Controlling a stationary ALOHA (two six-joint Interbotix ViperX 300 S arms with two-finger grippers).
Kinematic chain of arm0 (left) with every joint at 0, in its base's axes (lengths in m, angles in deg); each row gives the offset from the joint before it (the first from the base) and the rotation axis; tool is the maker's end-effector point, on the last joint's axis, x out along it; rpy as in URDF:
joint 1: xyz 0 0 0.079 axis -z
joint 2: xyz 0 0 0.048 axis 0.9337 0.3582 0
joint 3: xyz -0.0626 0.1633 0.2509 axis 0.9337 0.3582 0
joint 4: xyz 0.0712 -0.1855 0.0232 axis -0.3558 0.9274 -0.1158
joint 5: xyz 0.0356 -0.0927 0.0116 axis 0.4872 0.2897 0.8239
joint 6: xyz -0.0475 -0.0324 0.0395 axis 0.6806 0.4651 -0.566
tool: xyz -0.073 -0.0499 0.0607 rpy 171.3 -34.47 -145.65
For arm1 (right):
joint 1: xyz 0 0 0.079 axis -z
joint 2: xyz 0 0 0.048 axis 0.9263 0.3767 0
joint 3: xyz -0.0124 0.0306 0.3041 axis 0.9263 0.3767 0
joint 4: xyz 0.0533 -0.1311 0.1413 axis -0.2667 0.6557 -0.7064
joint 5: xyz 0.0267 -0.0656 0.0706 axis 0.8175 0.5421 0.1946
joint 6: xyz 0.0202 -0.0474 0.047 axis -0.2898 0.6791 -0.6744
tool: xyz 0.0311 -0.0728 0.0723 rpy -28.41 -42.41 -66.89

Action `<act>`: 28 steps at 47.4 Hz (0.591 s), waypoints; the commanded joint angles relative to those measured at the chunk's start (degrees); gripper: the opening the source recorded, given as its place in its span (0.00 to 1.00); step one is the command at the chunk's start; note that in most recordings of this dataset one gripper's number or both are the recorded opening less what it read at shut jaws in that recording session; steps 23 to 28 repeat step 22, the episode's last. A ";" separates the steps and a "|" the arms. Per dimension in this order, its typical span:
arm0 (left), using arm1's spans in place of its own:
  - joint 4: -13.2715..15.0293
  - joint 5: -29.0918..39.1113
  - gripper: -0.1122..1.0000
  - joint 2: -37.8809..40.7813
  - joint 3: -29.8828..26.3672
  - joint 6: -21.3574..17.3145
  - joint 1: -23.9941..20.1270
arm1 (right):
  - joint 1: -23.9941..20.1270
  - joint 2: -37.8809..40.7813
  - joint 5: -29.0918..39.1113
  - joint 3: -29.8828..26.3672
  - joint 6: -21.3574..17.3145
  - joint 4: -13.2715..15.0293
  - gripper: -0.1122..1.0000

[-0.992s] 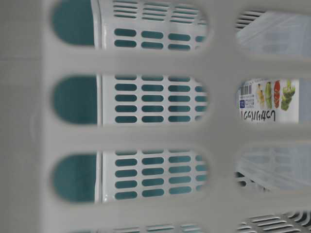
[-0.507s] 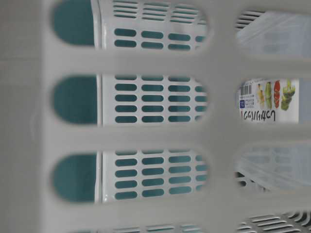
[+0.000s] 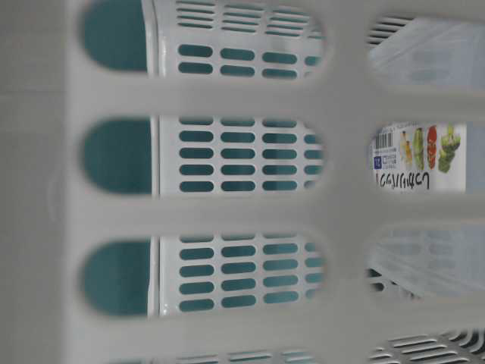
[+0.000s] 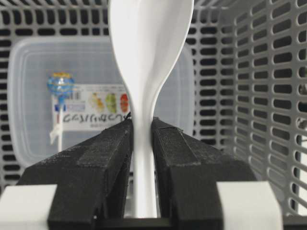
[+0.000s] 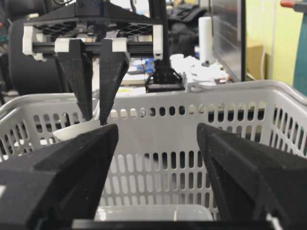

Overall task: Pick up the chinese spoon from the shopping basket with the left arm.
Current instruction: 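Lift the held white spoon upward out of the basket with the left gripper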

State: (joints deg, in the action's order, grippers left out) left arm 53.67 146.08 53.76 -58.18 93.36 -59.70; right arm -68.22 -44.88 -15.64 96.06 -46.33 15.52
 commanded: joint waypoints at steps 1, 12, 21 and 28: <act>-0.18 -0.18 0.21 -0.88 -0.53 -0.09 0.09 | 0.09 0.44 -0.18 -0.44 -0.09 -0.09 0.69; -0.18 -0.18 0.21 -0.88 -0.53 -0.09 0.09 | 0.09 0.35 0.35 -0.44 -0.09 -0.09 0.69; -0.18 -0.18 0.21 -1.23 0.35 -0.09 0.09 | 0.09 0.35 0.79 -0.26 -0.09 -0.09 0.69; -0.18 -0.18 0.21 -1.23 0.62 0.00 0.18 | 0.09 0.26 0.88 -0.44 -0.09 -0.09 0.69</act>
